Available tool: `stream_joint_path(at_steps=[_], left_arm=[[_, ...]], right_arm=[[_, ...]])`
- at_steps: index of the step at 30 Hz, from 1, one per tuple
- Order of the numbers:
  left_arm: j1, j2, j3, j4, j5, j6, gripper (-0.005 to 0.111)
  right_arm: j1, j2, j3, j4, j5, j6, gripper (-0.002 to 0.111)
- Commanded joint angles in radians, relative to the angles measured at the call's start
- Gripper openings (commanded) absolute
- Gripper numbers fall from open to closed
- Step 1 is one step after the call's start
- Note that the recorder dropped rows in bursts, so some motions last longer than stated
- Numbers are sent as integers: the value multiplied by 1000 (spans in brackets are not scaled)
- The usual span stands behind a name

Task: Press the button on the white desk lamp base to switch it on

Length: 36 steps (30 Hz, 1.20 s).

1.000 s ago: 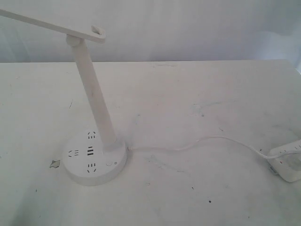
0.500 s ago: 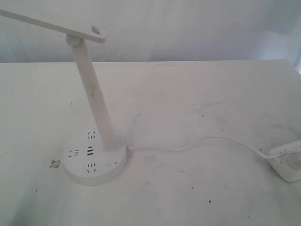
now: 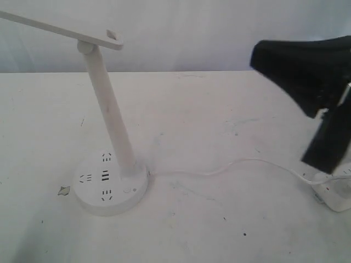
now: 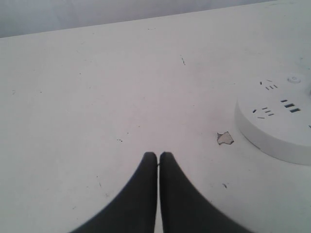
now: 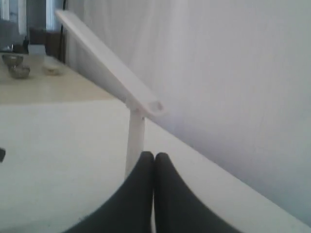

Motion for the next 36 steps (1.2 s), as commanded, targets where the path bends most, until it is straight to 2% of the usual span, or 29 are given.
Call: stream_joint_path(at_steps=[1,6,9,14,24,30,36], left_arm=[[0,-2,-3,-8,-3,-2,1],[0,-2,-3,-8,-3,-2,1],[0,-2,-3,-8,-3,-2,1],[0,-2,-3,-8,-3,-2,1],[0,-2,-3,-8,-3,-2,1],[0,-2,-3,-8,-3,-2,1],[0,-2,-3,-8,-3,-2,1]], right_arm=[[233,154,-38,2,233,-163,0],[535,382,-116,72,530,-357,0],[624,509,-186,125,672,-395,0],[636,670,-284,270,669,-395,0],[636,847,-397,373,646,-395,0],[636,949,-450,381,643,-387,0],[636,1027,-469,381,629,-286,0]])
